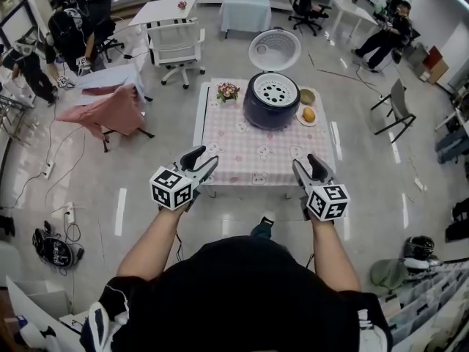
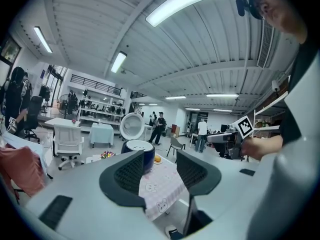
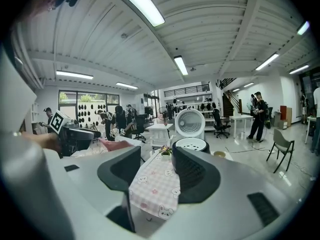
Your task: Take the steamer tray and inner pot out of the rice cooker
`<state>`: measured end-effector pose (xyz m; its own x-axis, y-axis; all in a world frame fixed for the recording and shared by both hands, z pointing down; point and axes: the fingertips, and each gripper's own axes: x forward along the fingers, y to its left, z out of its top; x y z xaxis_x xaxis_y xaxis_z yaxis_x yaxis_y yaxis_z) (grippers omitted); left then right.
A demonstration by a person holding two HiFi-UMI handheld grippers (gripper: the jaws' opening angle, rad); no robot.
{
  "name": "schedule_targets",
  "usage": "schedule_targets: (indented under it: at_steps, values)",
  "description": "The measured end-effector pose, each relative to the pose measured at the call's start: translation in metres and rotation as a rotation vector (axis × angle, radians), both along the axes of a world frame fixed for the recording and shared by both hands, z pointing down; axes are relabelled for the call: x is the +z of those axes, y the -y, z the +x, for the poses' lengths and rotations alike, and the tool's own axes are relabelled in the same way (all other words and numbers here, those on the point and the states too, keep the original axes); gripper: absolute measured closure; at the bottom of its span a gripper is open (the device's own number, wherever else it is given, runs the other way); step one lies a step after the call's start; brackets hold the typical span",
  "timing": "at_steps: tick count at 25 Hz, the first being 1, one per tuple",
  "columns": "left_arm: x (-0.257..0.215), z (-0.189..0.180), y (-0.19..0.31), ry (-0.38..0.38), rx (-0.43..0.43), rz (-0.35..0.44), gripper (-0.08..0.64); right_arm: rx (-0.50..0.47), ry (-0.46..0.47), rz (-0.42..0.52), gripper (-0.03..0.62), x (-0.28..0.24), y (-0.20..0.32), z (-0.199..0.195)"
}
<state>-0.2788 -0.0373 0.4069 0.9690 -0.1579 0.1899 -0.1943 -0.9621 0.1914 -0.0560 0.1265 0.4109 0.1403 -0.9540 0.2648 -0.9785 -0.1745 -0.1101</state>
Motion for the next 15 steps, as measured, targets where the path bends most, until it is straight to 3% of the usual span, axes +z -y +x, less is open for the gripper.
schedule_targets:
  at_steps: [9, 15]
  values:
    - [0.011, 0.020, 0.016, 0.008, -0.031, -0.022, 0.347, -0.009, 0.036, -0.035, 0.359, 0.017, 0.021, 0.029]
    - [0.020, 0.058, 0.030, 0.040, -0.034, -0.027, 0.347, -0.025, 0.068, -0.042, 0.359, 0.032, 0.040, 0.066]
